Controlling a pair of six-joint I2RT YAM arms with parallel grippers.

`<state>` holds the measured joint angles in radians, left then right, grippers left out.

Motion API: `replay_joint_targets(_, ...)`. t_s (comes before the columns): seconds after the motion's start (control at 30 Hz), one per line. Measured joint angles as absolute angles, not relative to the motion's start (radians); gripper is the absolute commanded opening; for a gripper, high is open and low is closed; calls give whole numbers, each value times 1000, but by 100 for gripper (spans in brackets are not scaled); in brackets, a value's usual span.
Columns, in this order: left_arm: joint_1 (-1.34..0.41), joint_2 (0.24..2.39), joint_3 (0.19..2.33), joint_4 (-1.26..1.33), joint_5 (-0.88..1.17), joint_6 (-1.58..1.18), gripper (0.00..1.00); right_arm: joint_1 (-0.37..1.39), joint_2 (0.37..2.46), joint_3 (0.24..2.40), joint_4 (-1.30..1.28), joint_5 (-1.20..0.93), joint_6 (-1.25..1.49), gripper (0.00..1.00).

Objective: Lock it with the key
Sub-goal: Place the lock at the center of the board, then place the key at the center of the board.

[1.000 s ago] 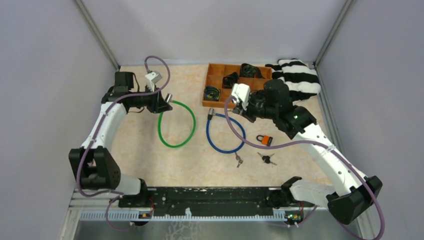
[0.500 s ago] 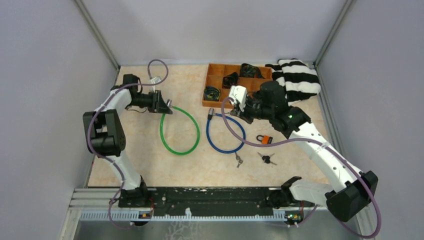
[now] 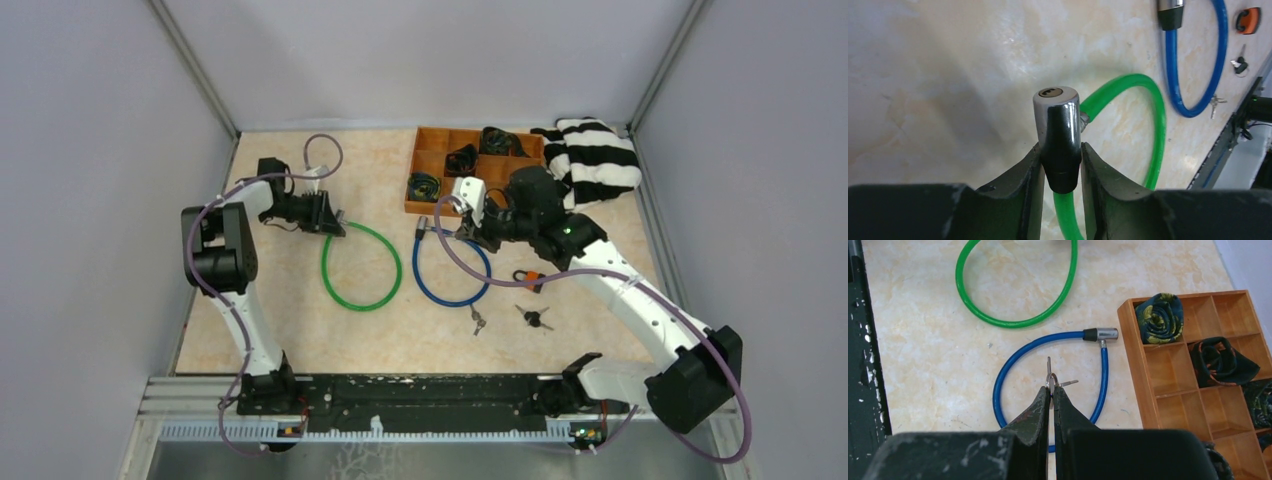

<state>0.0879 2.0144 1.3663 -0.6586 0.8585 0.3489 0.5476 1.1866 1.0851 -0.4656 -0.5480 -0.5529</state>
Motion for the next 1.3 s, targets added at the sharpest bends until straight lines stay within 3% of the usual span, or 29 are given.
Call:
replay_joint_targets(0.43, 88, 1966, 1335, -538, 622, 344, 70, 548, 1188, 1043, -434, -590, -541, 0)
replay_joint_targets(0.73, 92, 1633, 1156, -383, 349, 360, 99, 640, 1271, 1018, -361, -627, -514, 0)
replay_joint_targets(1.0, 97, 1298, 986, -256, 237, 350, 100, 812, 1430, 1014, -302, -630, -504, 0)
replay_joint_targets(1.3, 108, 1156, 955, -253, 168, 262, 100, 974, 1637, 1047, -278, -615, -503, 0)
